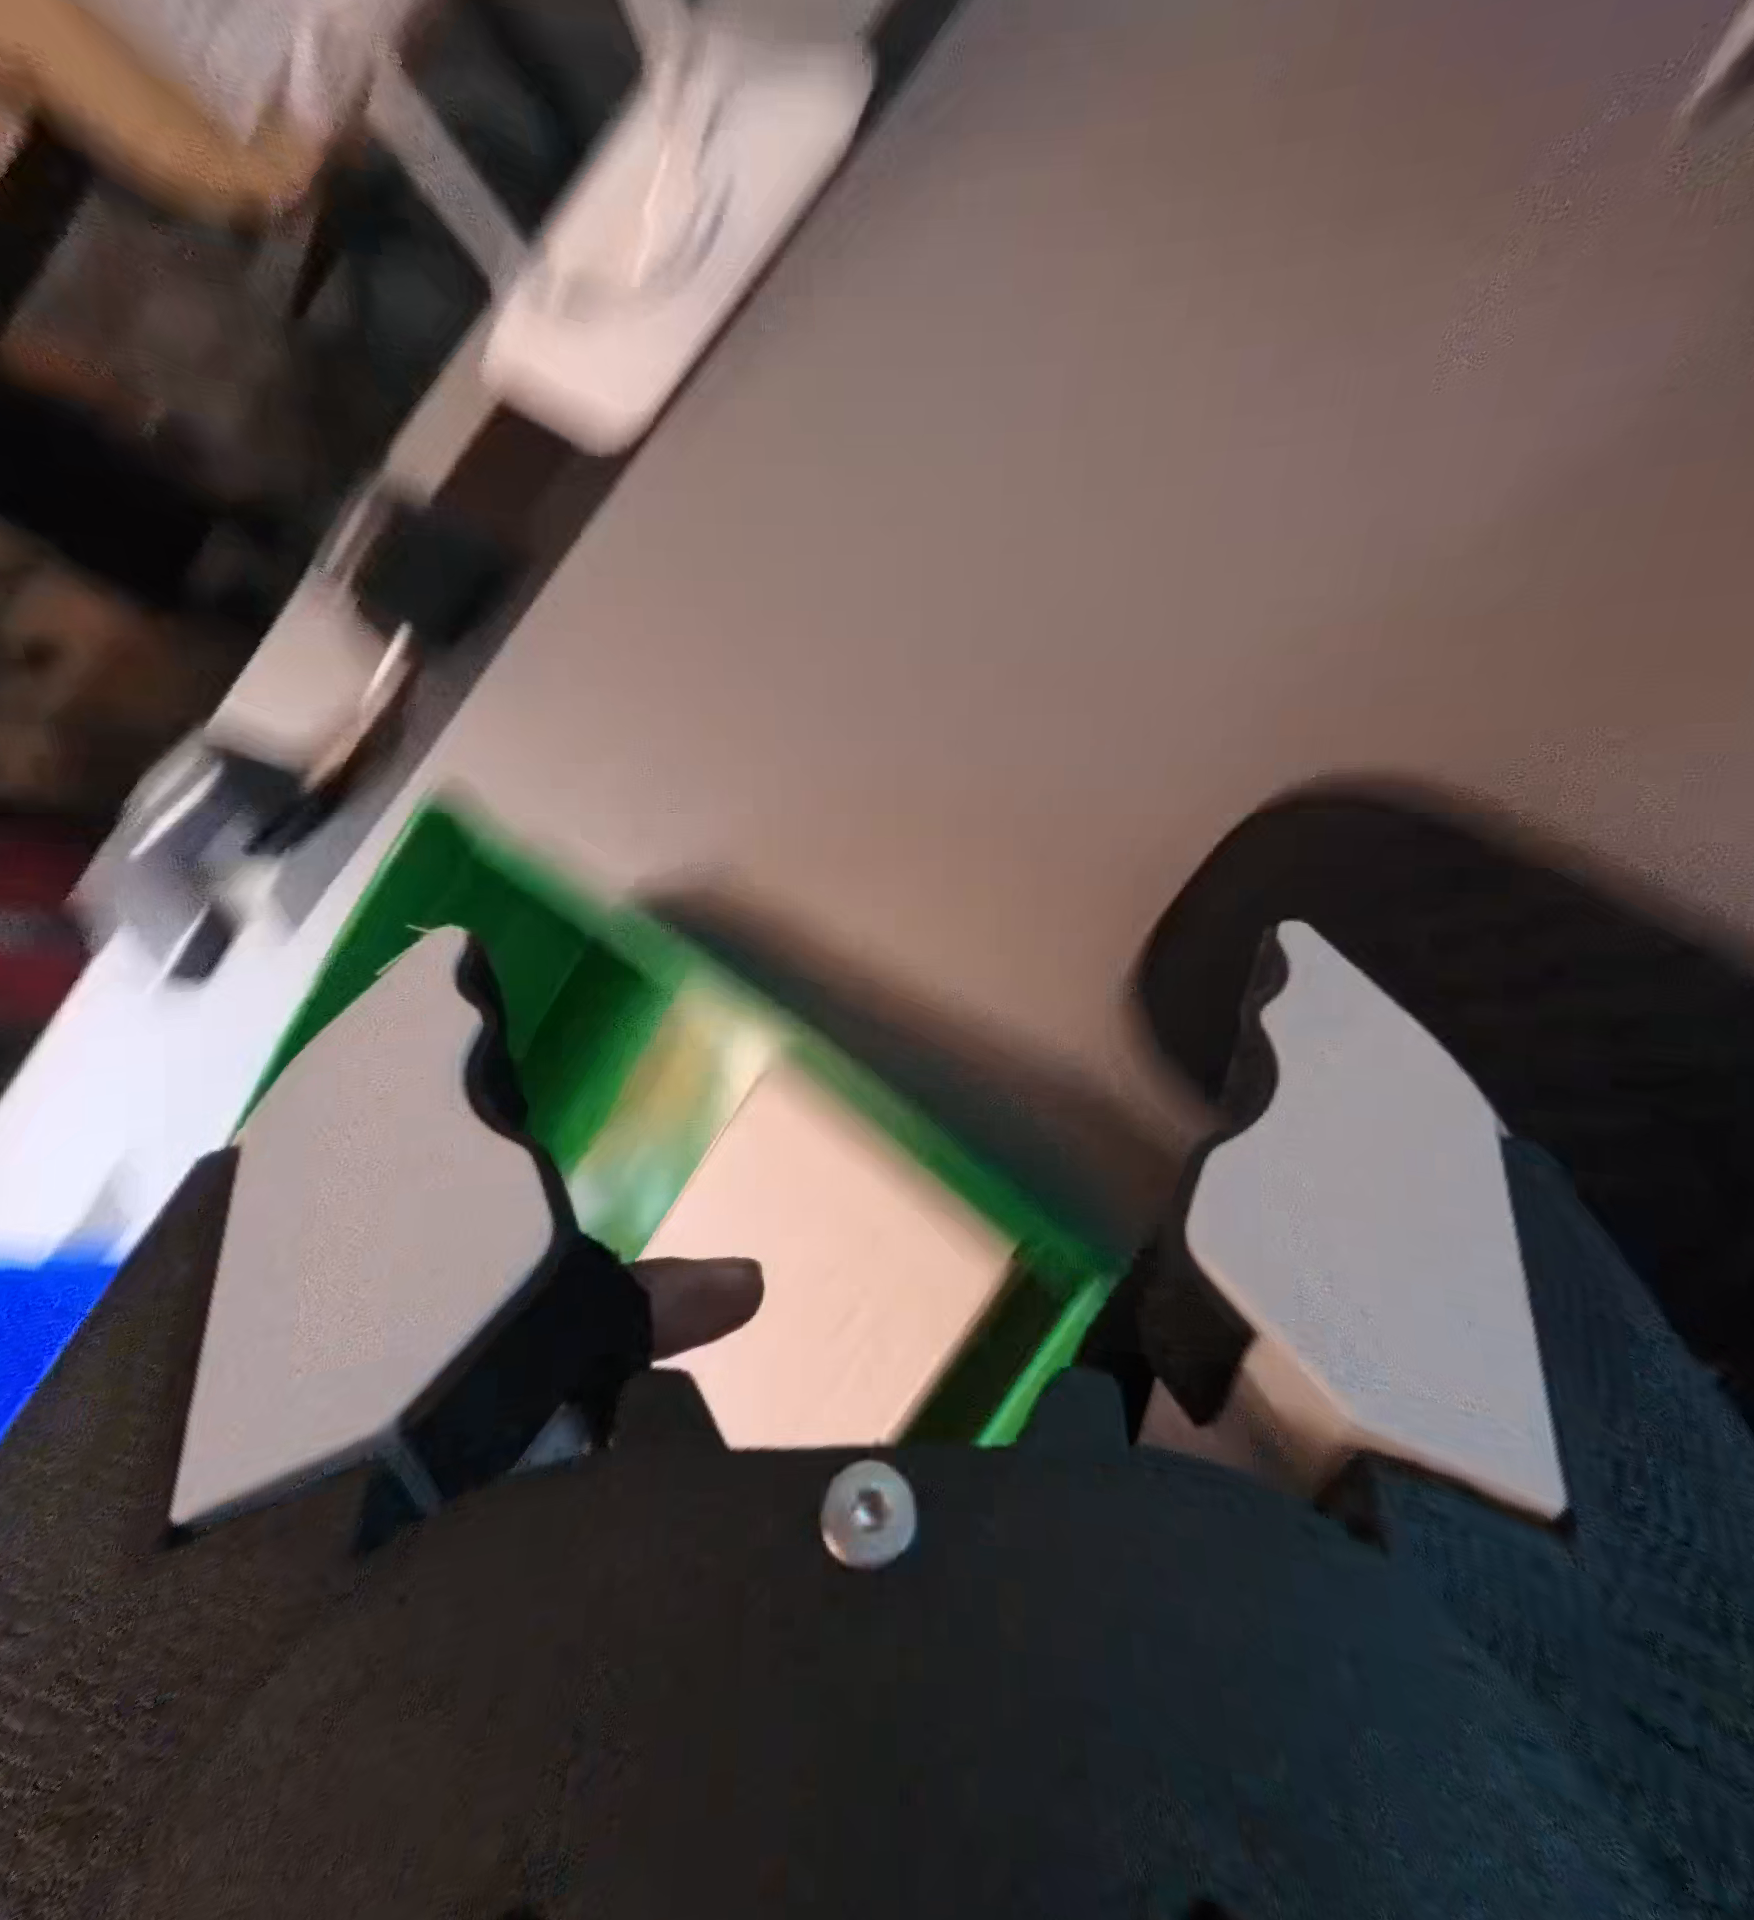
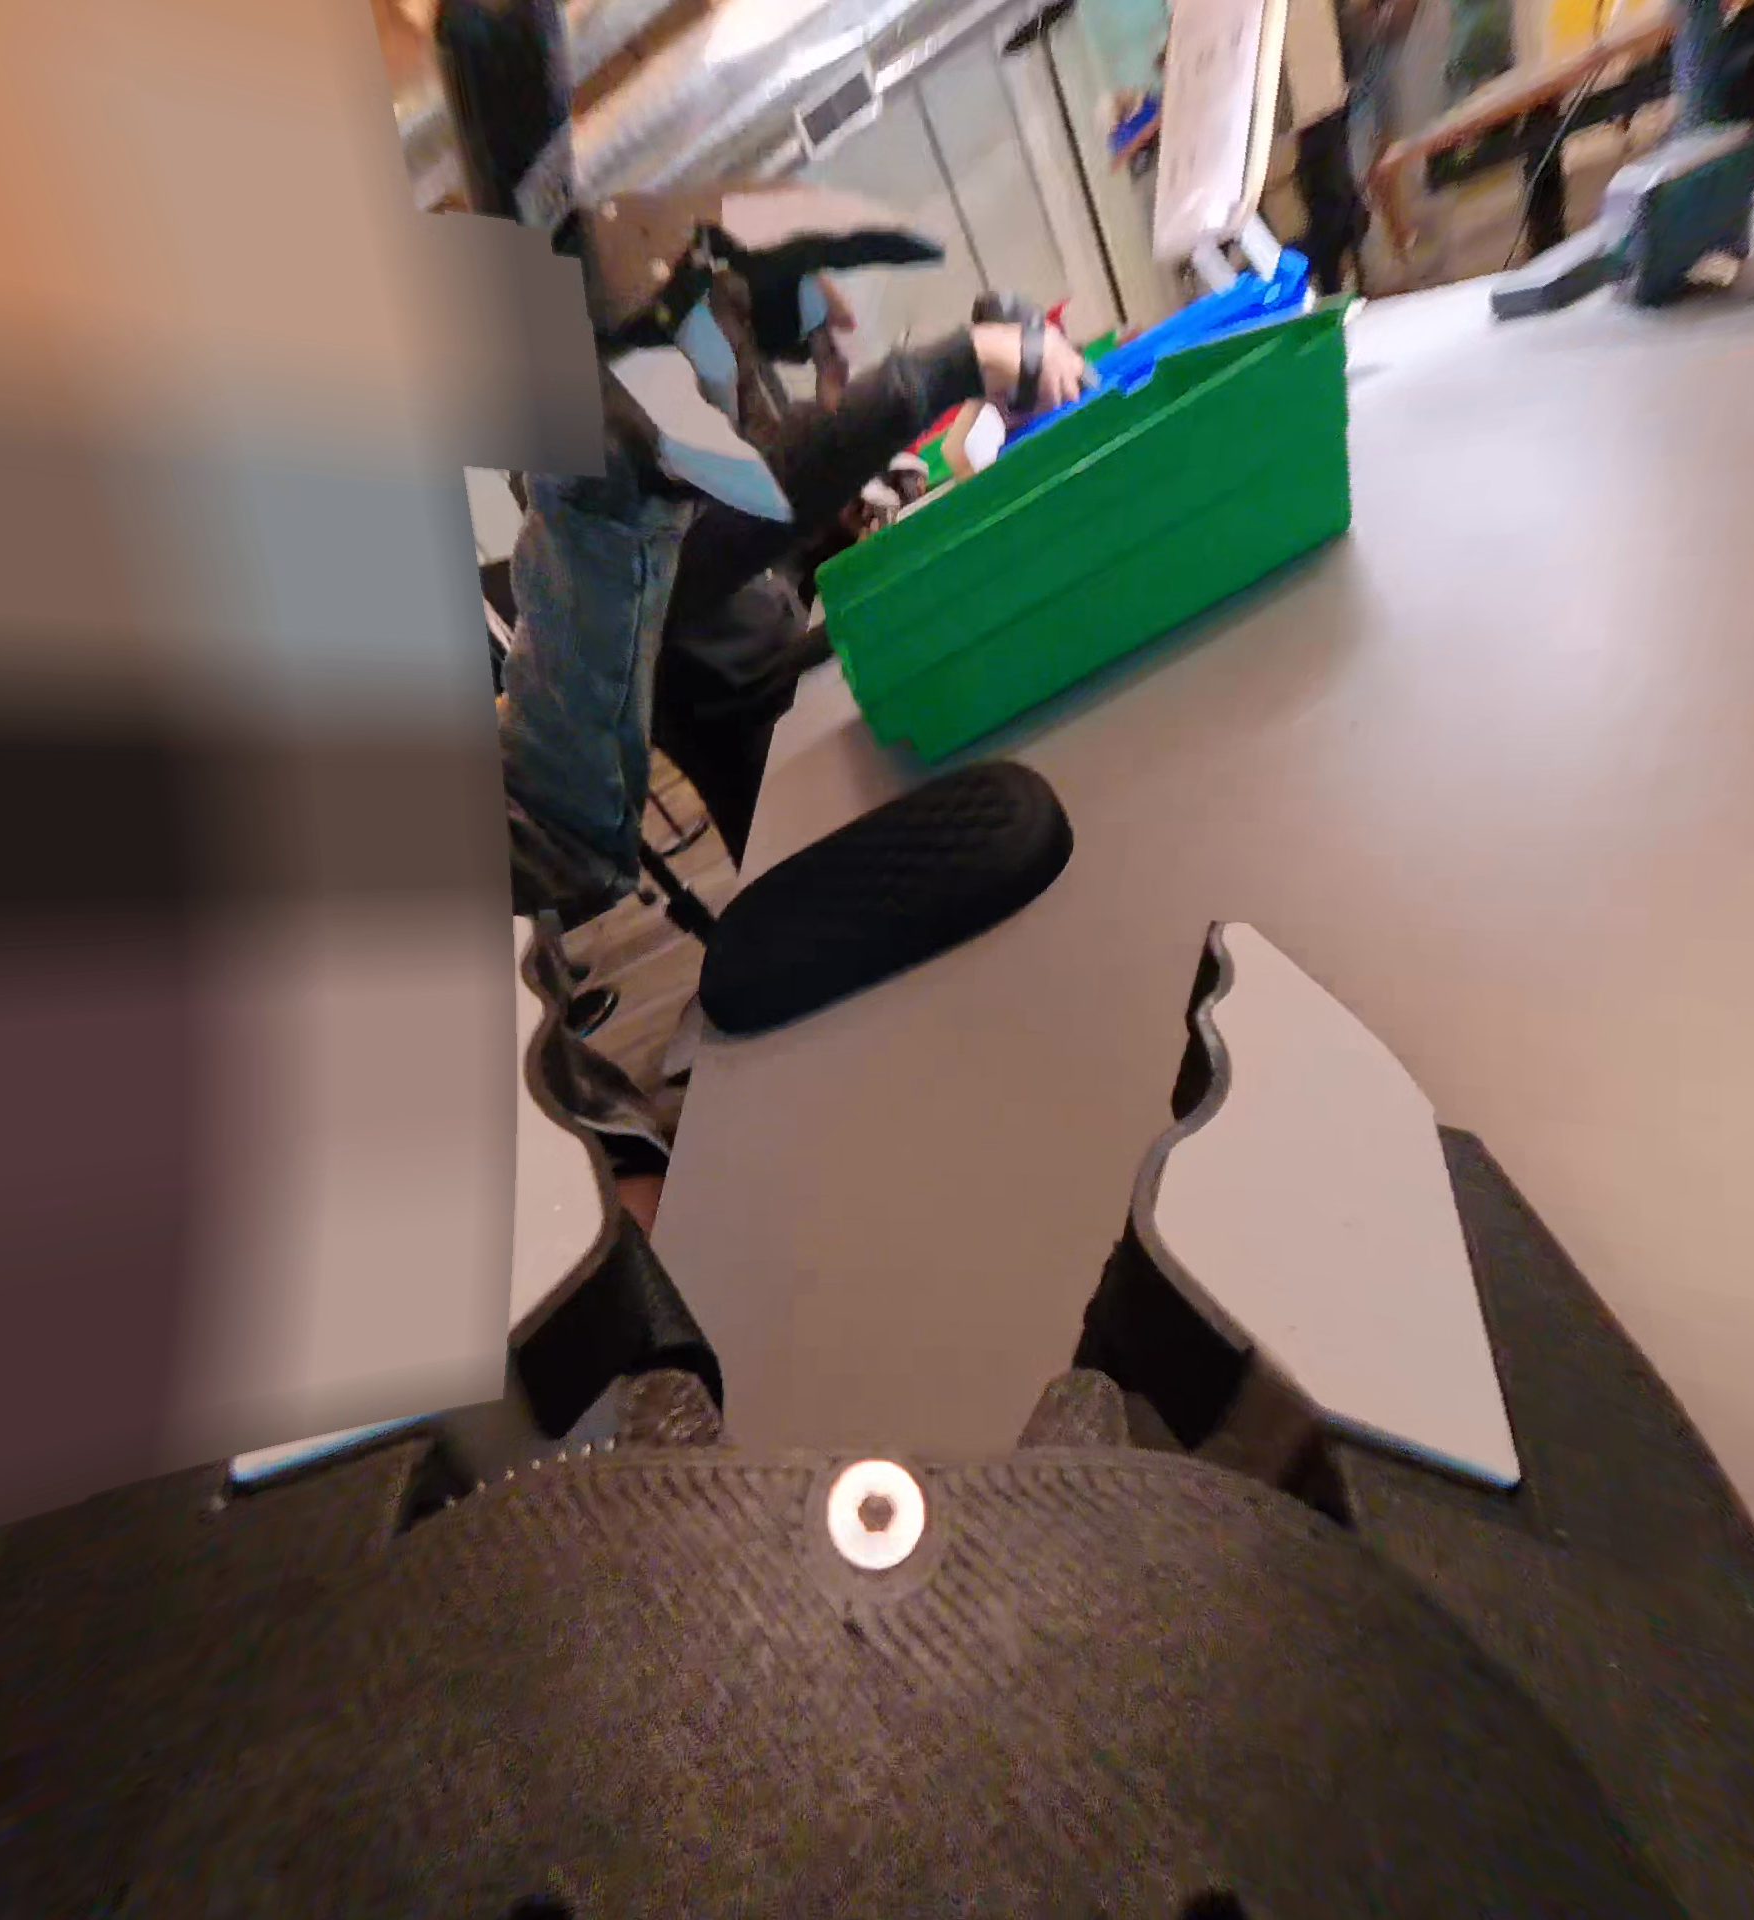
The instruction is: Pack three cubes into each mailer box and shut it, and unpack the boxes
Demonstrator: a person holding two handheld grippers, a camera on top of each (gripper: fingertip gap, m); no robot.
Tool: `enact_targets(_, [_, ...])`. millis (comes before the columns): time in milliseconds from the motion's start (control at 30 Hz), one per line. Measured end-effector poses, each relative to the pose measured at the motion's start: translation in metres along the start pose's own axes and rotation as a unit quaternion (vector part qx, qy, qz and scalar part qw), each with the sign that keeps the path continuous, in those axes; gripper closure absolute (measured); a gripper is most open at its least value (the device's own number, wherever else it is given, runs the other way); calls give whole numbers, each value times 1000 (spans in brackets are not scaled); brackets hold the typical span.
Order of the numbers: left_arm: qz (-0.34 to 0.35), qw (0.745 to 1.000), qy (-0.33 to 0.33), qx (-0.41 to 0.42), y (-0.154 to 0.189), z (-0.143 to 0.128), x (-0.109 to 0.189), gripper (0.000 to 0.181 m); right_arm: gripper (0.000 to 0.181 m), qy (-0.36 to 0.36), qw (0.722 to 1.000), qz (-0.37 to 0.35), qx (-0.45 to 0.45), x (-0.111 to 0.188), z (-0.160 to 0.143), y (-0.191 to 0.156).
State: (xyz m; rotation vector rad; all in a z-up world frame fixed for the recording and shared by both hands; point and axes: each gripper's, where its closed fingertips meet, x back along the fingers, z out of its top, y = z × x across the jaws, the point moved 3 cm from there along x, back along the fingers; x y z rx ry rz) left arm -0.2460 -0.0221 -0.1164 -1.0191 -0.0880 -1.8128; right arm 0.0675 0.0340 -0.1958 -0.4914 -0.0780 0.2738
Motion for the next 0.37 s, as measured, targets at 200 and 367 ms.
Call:
enact_targets(200, [-117, 961, -245, -50, -34, -123, -5, 41, 67, 33, 999, -6, 6, 1, 6, 3])
enact_targets(367, [-162, 946, -268, -83, -37, -157, -22, 41, 69, 36, 999, -2, -2, 2, 7, 4])
